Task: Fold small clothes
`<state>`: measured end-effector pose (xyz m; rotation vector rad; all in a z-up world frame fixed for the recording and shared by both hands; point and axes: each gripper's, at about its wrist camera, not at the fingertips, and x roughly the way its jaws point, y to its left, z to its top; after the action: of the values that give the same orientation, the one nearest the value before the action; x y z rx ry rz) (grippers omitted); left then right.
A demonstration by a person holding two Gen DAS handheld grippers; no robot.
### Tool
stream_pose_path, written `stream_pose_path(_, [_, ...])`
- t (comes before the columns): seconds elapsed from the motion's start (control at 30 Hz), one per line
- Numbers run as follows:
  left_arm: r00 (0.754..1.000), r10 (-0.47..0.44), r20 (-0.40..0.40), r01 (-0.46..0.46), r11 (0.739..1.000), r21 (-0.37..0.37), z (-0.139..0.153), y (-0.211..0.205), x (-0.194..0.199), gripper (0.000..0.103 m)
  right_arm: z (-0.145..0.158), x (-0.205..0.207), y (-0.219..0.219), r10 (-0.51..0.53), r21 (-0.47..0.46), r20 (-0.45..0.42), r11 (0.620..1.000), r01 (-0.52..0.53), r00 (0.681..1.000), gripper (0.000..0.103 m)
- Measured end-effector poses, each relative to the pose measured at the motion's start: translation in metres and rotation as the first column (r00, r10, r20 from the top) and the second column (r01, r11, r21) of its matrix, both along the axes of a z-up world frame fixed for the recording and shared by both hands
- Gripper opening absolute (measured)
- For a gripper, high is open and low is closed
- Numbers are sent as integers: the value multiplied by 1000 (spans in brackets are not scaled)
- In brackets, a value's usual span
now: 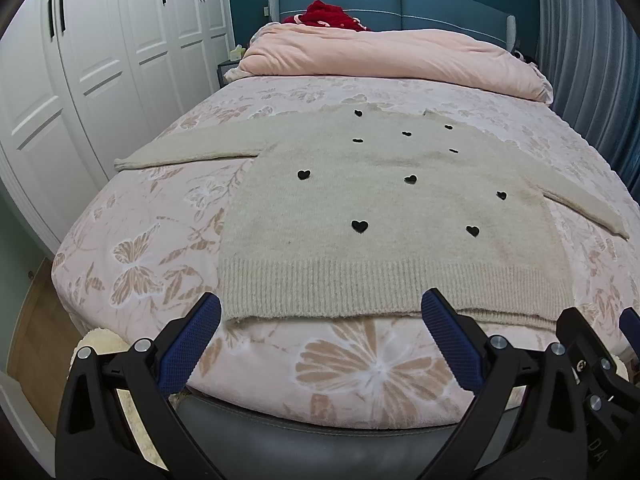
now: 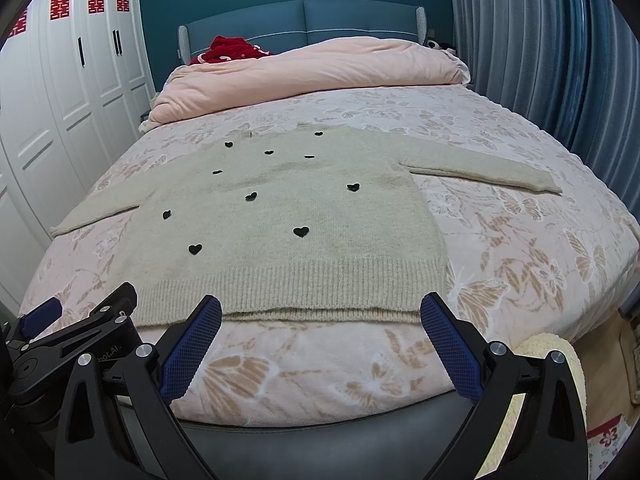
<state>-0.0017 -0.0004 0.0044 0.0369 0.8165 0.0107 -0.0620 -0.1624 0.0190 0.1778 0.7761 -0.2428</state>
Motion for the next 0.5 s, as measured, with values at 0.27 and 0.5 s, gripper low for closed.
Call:
stream_pose_path(0.27, [1000, 1, -1, -1, 1000, 9, 2, -1, -1, 98, 3, -1, 2, -1, -1, -2, 1000, 1, 1000, 98])
stream_pose_path(0.5, [1000, 5, 0, -5, 1000, 6, 2, 1, -2, 98, 3, -1, 2, -1, 0, -2, 1000, 1, 1000, 98])
